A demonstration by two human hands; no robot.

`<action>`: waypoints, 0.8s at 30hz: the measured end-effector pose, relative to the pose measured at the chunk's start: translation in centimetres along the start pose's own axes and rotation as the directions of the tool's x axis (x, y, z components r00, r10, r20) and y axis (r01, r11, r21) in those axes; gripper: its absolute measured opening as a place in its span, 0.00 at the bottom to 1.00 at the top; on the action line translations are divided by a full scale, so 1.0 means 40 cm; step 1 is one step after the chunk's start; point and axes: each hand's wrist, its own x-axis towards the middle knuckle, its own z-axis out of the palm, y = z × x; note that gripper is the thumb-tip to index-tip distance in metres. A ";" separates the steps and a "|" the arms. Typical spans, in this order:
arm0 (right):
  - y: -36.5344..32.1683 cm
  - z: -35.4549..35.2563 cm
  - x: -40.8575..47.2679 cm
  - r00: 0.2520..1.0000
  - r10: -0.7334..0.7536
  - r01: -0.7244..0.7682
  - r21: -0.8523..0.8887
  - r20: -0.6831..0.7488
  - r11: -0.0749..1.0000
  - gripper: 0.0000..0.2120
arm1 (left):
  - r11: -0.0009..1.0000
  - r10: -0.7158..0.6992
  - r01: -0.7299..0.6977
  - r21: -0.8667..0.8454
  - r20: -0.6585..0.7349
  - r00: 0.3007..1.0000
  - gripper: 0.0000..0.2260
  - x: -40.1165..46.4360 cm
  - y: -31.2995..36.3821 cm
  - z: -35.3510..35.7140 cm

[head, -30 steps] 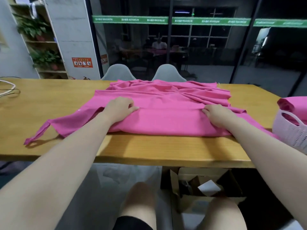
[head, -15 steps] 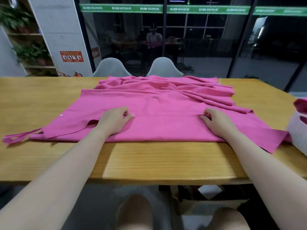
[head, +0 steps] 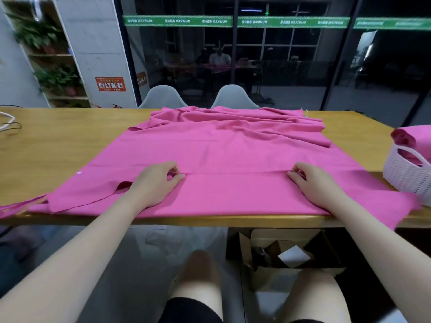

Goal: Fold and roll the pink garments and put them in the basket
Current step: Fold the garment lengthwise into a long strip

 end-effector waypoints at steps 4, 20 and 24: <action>-0.008 -0.012 -0.067 1.000 -0.007 0.007 0.008 -0.022 1.000 0.11 | 0.999 0.007 -0.007 -0.036 0.009 1.000 0.08 -0.070 0.017 -0.016; -0.079 -0.079 0.167 0.996 0.039 -0.051 -0.147 -0.078 0.988 0.10 | 0.967 0.155 -0.103 0.233 -0.218 0.963 0.11 0.176 0.055 -0.102; -0.044 -0.008 0.224 0.999 -0.002 -0.005 -0.146 -0.051 0.989 0.10 | 0.978 0.025 -0.005 0.210 -0.090 0.996 0.12 0.248 -0.008 -0.003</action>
